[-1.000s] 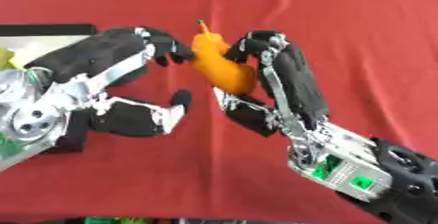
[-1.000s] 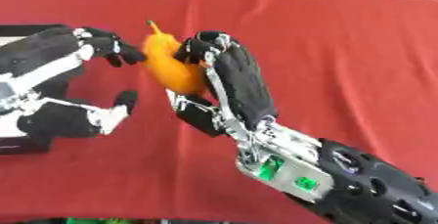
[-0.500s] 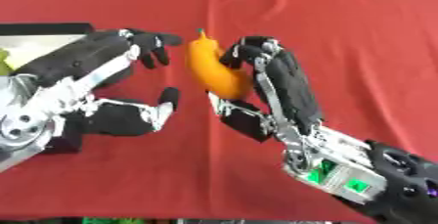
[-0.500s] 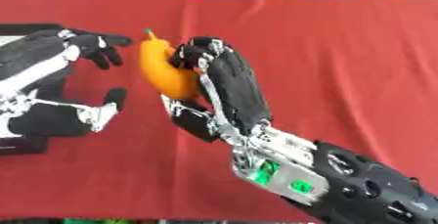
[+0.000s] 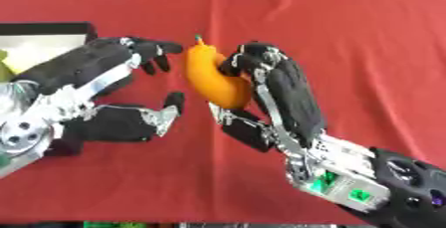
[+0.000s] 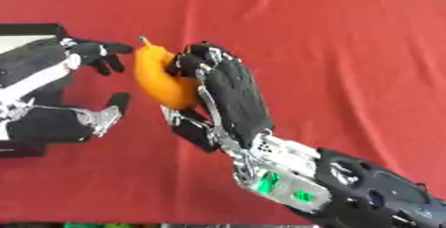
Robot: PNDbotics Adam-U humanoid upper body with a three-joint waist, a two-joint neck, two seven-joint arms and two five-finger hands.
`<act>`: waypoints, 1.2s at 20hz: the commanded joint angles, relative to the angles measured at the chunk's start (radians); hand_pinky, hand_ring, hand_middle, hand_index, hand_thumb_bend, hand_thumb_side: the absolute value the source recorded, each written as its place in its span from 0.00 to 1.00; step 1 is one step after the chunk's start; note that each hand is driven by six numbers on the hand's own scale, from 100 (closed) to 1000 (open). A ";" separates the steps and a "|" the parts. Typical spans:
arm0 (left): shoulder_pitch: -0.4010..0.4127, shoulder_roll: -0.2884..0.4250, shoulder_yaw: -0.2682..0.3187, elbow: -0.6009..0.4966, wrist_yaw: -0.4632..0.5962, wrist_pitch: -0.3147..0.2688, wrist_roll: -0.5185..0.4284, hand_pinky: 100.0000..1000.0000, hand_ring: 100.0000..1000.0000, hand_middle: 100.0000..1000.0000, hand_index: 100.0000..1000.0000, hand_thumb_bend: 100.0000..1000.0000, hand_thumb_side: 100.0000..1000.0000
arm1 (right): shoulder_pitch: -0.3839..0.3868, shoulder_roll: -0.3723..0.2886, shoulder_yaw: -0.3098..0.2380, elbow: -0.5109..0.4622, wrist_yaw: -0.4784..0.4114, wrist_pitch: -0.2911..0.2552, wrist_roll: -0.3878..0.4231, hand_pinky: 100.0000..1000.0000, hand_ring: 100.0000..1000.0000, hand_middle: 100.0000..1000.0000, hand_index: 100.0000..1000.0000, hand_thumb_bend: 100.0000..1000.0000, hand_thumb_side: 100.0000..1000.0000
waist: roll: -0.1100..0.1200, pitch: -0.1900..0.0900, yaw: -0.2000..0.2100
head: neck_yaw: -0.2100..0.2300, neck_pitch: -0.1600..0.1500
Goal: Pick up the objects with one hand, pass them to the other hand, and then place them into the box on the other side of the table.
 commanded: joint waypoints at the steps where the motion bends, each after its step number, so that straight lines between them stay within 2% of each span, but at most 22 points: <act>1: -0.021 0.013 0.010 -0.006 -0.018 0.008 -0.017 0.85 0.72 0.71 0.98 0.00 0.57 | -0.009 -0.008 0.004 -0.015 0.033 0.234 -0.256 0.23 0.54 0.30 0.43 0.00 0.00 | 0.005 -0.015 0.000 | -0.002 0.000; 7: -0.026 0.006 0.020 -0.006 -0.032 0.028 -0.026 0.86 0.73 0.72 0.99 0.00 0.57 | -0.008 -0.006 0.012 -0.015 0.048 0.218 -0.256 0.24 0.54 0.30 0.43 0.00 0.00 | 0.005 -0.014 -0.001 | -0.002 0.005; 17: -0.020 0.011 0.029 -0.006 -0.094 0.030 -0.118 0.89 0.76 0.74 0.99 0.00 0.69 | -0.003 -0.012 0.014 -0.015 0.053 0.214 -0.256 0.21 0.53 0.29 0.42 0.00 0.00 | 0.004 -0.016 -0.001 | 0.003 0.004; 21: -0.013 0.017 0.039 -0.006 -0.119 0.038 -0.123 0.89 0.76 0.74 0.99 0.00 0.62 | 0.001 -0.014 0.015 -0.015 0.057 0.217 -0.256 0.20 0.53 0.29 0.42 0.00 0.00 | 0.002 -0.016 -0.001 | 0.005 0.005; 24: -0.004 0.027 0.042 -0.006 -0.137 0.031 -0.107 0.91 0.77 0.75 0.99 0.00 0.64 | 0.004 -0.016 0.013 -0.015 0.050 0.225 -0.256 0.19 0.53 0.29 0.42 0.00 0.00 | 0.002 -0.015 0.000 | 0.007 0.007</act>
